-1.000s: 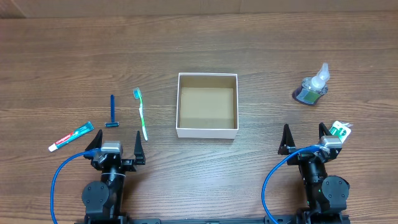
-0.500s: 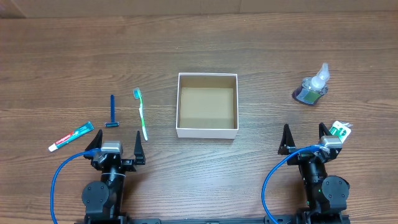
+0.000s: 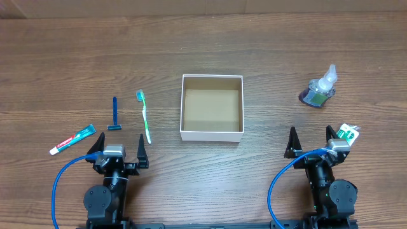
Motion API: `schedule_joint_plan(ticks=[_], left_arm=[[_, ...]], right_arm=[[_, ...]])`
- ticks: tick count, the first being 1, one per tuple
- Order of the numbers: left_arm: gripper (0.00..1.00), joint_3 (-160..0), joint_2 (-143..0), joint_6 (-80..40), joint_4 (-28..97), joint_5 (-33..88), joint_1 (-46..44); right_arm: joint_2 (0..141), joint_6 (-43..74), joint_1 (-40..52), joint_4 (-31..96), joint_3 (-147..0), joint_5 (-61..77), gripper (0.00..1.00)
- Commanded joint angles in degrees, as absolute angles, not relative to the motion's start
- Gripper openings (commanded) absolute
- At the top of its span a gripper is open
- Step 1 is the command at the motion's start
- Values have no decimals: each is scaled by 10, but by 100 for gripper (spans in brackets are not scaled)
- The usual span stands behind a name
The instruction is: Pack container
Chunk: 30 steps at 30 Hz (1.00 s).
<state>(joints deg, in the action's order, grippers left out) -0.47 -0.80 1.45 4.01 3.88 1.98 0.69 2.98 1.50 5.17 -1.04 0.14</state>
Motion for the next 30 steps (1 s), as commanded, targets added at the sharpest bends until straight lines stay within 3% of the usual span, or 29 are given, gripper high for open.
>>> schedule_joint_plan(ticks=[1,30], left_arm=[[100,-3,-3,7,41,41,22],[100,-3,-3,-1,41,40,22]], right_arm=[[2,29,13,48,-5,1,100],[2,62,13,49,-5,8,100]])
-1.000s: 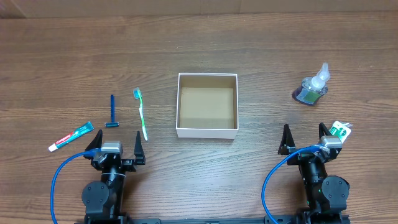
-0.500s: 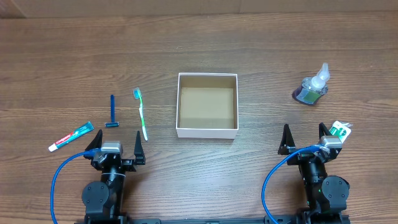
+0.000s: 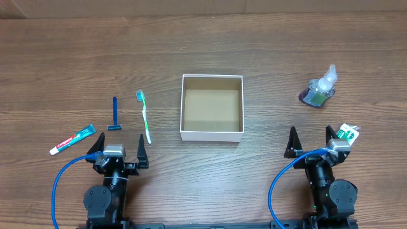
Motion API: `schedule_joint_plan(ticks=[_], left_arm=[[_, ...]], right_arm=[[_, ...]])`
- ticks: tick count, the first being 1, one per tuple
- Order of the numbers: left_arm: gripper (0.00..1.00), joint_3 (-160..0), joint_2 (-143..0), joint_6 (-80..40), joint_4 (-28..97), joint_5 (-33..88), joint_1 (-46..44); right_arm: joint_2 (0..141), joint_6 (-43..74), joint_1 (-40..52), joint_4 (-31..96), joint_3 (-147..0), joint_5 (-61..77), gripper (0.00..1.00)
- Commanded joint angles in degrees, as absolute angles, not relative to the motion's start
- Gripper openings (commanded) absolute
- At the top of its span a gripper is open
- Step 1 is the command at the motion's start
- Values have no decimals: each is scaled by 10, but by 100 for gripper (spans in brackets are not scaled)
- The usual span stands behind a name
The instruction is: Pack container
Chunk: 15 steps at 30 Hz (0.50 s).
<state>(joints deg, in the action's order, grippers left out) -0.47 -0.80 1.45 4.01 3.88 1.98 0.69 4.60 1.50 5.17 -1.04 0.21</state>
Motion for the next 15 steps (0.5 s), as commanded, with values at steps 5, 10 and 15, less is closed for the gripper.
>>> schedule_joint_plan(ticks=[5,10,15], left_arm=[[100,-3,-7,-16,42,41,22],[100,-3,-26,-30,42,41,22],[100,-30,-52,-58,79,46,22]], right_arm=[[4,66,13,48,-5,17,100],[24,110,13,48,-5,19,100],[68,110,13,77,-32,32,100]])
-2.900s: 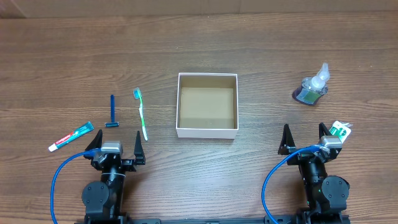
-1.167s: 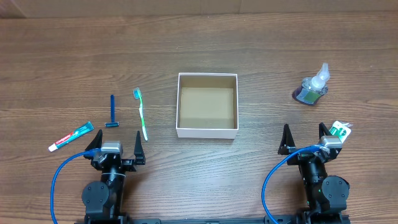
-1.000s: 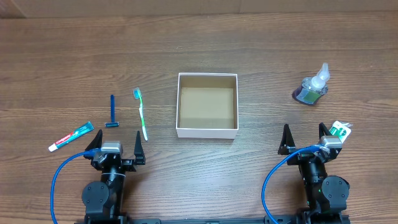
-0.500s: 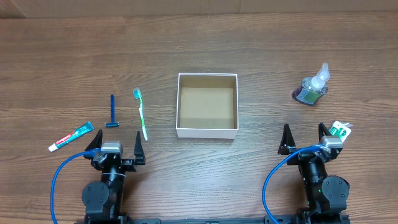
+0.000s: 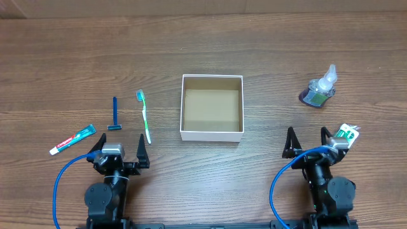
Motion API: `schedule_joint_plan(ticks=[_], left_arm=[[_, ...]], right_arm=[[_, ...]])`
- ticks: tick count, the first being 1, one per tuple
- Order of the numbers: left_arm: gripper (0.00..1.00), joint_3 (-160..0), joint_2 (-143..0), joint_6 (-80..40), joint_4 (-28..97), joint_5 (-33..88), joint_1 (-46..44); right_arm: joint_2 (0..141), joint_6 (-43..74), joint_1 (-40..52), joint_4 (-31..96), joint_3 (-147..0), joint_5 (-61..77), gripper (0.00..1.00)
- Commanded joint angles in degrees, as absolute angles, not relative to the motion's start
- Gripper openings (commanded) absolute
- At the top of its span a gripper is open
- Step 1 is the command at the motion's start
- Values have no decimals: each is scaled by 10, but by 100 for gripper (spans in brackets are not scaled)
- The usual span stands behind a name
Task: Pack container
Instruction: 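Move the right gripper to the soap pump bottle and left gripper forward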
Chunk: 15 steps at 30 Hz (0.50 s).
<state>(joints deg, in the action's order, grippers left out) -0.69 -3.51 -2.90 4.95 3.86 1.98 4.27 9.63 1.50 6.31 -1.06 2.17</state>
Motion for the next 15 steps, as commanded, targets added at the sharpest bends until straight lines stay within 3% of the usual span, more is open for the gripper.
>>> schedule_joint_plan(ticks=[1,10,15], left_arm=[[100,-42,-59,-59,93,46,22],[100,-216,-171,-58,195,67,22],[100,-359,-283,-58,324,81,22]], right_arm=[[75,110,13,83,-39,32,100],[198,110,13,166,-196,34,100],[318,110,13,257,-327,34,100]])
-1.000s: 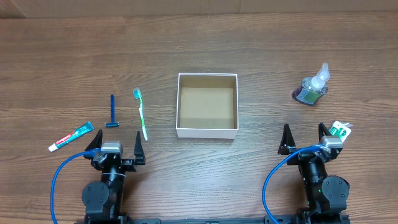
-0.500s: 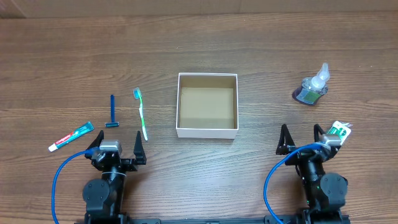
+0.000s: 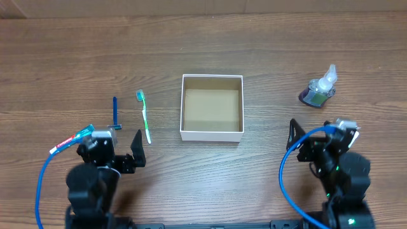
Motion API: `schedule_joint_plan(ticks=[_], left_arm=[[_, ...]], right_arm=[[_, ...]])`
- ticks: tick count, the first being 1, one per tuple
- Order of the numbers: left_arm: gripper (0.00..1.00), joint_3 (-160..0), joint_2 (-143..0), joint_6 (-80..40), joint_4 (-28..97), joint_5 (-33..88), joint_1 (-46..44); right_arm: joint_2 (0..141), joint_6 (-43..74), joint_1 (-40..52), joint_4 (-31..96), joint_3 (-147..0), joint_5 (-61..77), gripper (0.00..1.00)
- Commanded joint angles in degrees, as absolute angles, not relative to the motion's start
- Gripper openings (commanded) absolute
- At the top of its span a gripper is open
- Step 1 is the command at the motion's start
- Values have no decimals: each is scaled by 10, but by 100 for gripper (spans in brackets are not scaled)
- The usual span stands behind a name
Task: Pack container
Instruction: 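Move the right gripper to the soap pump bottle and left gripper forward, then grasp the clear soap pump bottle with the right gripper and lift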
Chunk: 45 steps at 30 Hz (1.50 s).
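Note:
A white open box (image 3: 182, 108) with a brown floor stands mid-table. To its left lie a green toothbrush (image 3: 145, 116), a blue razor (image 3: 115, 112) and a toothpaste tube (image 3: 65, 144), the tube partly under my left arm. A small purple bottle (image 3: 318, 89) with a clear cap lies at the right. My left gripper (image 3: 109, 137) is open, raised over the razor's near end, between tube and toothbrush. My right gripper (image 3: 322, 131) is open below the bottle. Neither holds anything.
The wooden table (image 3: 254, 38) carries nothing else in view. Blue cables loop from both arms near the front edge. The right arm covers the spot right of its gripper, so what lies there is hidden.
Both arms have risen from the front edge and look larger. The left gripper has shifted left and forward toward the razor and tube. The right one now covers the white-green packet.
Both arms rested open at the front edge for the first two moments, with every item lying still around the box. Then they began to stir slightly. Now both are raised and advanced, still open, and no item has moved.

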<state>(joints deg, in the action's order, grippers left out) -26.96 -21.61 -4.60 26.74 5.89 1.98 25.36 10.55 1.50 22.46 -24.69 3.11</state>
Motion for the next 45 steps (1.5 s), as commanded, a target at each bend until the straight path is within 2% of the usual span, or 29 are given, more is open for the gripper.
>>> schedule_joint_plan(ticks=[1,7,12,15,30,41,45], left_arm=[[100,-380,-301,-58,345,81,22],[100,-552,-445,-57,504,79,22],[100,-689,-555,-28,635,80,22],[100,-732,-593,-28,682,96,22],[100,-743,-633,-30,683,97,22],[100,-743,-648,-30,681,97,22],[100,-743,-651,-30,681,97,22]], right_arm=[[345,110,13,274,-353,34,100],[524,110,-5,423,-540,46,100],[690,112,-55,578,-730,149,100],[752,110,-66,620,-807,171,100],[908,70,-119,573,-841,49,100],[957,66,-120,507,-841,44,100],[972,66,-120,498,-841,39,93]])
